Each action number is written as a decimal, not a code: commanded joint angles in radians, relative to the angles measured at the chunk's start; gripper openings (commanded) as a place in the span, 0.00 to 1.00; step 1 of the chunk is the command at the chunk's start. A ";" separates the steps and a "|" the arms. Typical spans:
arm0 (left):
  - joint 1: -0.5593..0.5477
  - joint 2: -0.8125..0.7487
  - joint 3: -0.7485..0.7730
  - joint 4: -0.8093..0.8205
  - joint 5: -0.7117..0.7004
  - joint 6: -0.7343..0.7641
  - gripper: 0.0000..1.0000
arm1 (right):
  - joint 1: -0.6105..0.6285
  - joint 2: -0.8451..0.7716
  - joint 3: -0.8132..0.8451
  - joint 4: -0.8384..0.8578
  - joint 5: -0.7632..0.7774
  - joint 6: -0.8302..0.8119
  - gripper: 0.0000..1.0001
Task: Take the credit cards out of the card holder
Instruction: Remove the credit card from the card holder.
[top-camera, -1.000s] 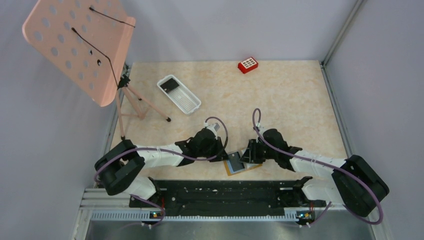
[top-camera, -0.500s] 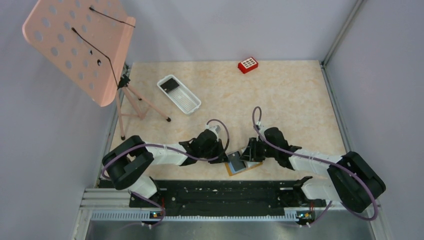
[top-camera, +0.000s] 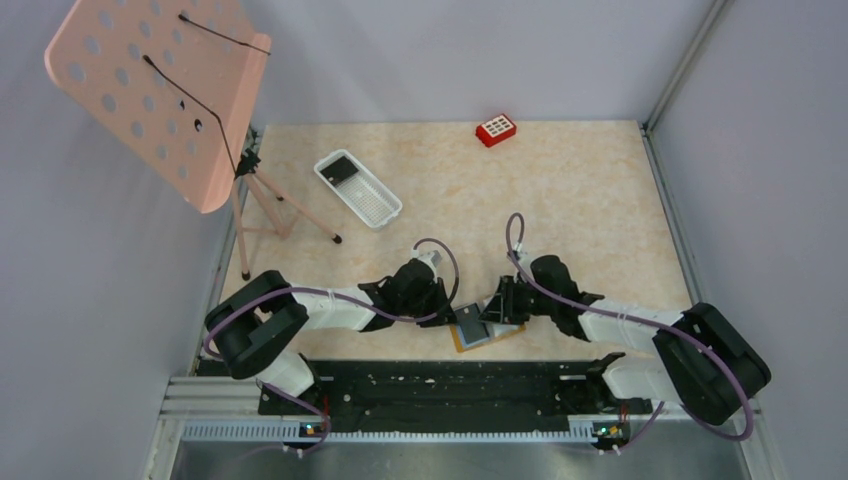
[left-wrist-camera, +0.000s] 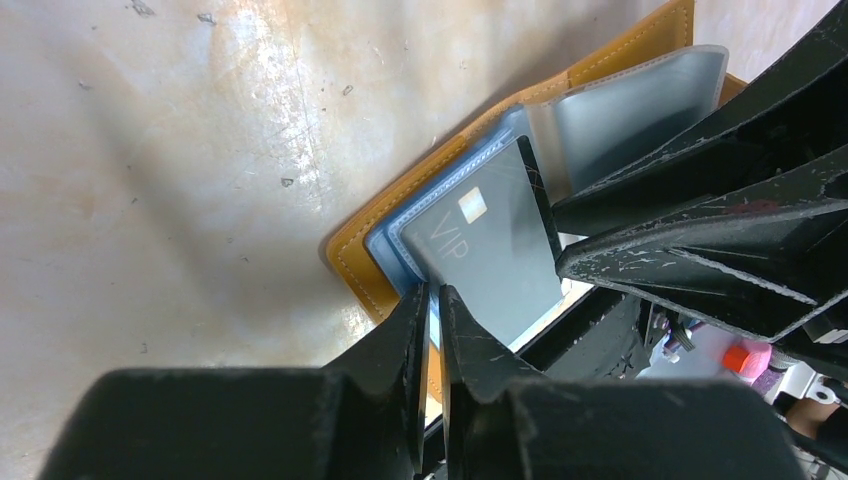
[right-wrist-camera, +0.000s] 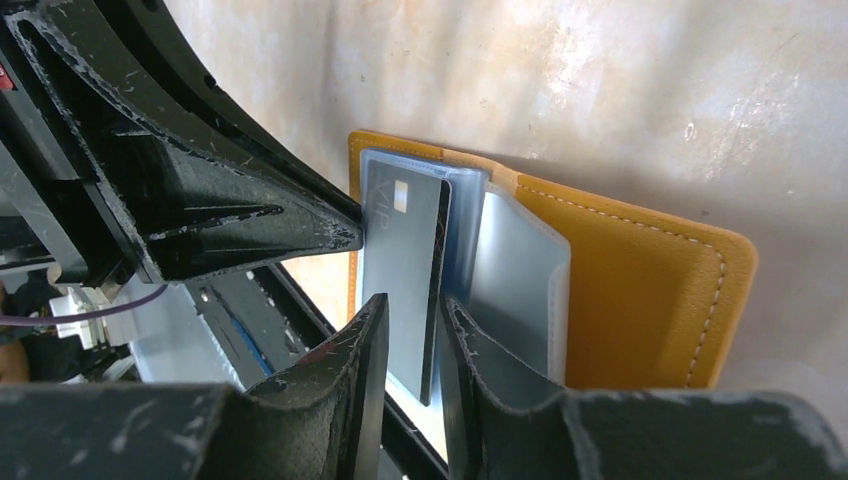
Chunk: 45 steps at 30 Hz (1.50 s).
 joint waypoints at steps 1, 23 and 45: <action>-0.007 0.016 0.004 0.018 -0.012 0.007 0.13 | -0.017 0.001 -0.003 0.086 -0.065 0.021 0.24; -0.008 0.026 -0.001 0.006 -0.013 0.011 0.13 | -0.044 0.063 0.008 0.038 -0.069 0.047 0.30; -0.019 0.039 0.004 0.008 -0.014 0.003 0.13 | -0.044 0.042 -0.010 0.052 -0.077 0.042 0.31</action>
